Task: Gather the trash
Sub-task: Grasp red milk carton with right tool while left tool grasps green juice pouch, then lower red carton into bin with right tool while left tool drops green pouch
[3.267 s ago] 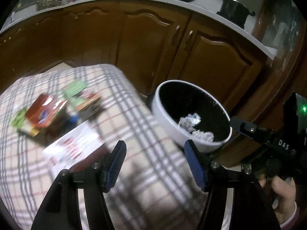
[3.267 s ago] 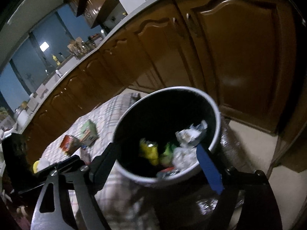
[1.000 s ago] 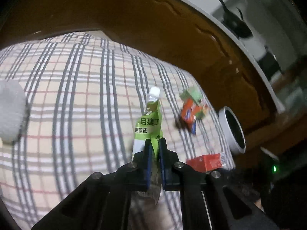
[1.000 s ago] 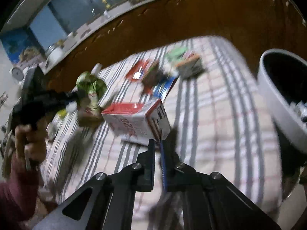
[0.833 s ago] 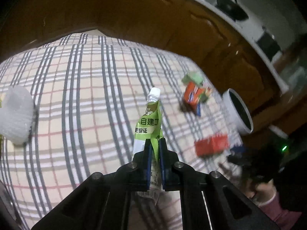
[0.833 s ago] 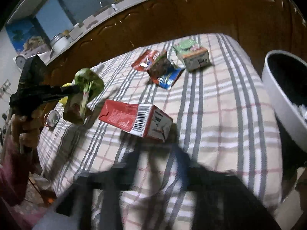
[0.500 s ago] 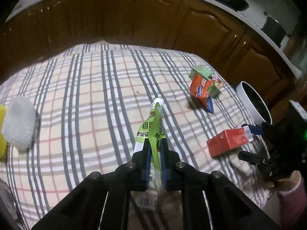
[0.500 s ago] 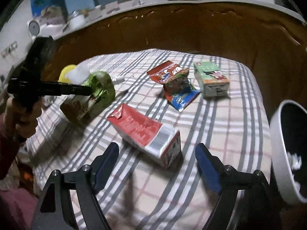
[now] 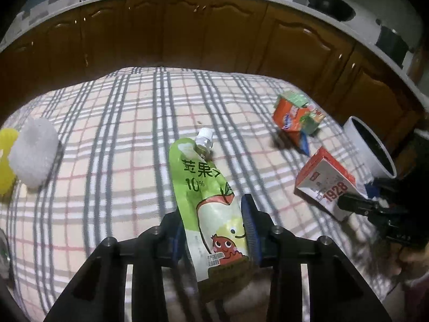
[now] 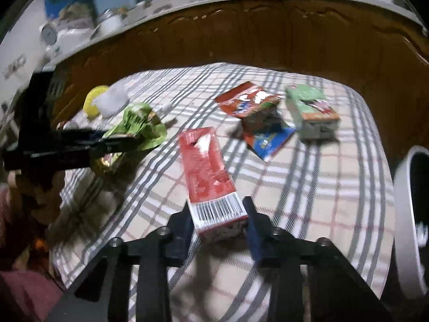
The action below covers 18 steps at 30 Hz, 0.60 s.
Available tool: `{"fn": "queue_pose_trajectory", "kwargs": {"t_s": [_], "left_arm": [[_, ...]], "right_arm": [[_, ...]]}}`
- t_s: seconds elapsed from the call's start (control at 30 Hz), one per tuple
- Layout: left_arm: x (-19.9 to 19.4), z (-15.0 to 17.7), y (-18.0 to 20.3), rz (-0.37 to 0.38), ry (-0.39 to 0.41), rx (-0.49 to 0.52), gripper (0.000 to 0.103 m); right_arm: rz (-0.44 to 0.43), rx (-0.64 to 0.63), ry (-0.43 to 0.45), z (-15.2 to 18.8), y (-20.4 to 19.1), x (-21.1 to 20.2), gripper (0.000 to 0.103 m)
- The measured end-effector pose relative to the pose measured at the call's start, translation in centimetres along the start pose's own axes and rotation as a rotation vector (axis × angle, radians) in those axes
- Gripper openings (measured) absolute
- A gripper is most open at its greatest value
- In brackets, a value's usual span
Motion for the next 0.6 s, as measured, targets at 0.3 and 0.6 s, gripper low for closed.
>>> {"fn": "queue_pose_trajectory", "kwargs": {"t_s": [0.3,0.6], "left_arm": [[-0.2,0.4,5.1,0.111,0.010,0.083,0.033],[0.7,0.1,11.1,0.178,-0.003,0.192,0.033]], "right_arm": [[-0.015,0.255,0.142,3.5,3.5,-4.3,0.032],[0.052,0.411,0.226,6.8,7.4,-8.3,0.032]]}}
Point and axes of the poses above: each gripper's, at about its wrist camera, not at the fingertips, and x roughly the way its jaws point, y to its right, z to its underside, the point moved 4 cm from there along x, roughly the way its jaws point, and after that the axes turned 10 degrees about -y, right-handed, at the moved point
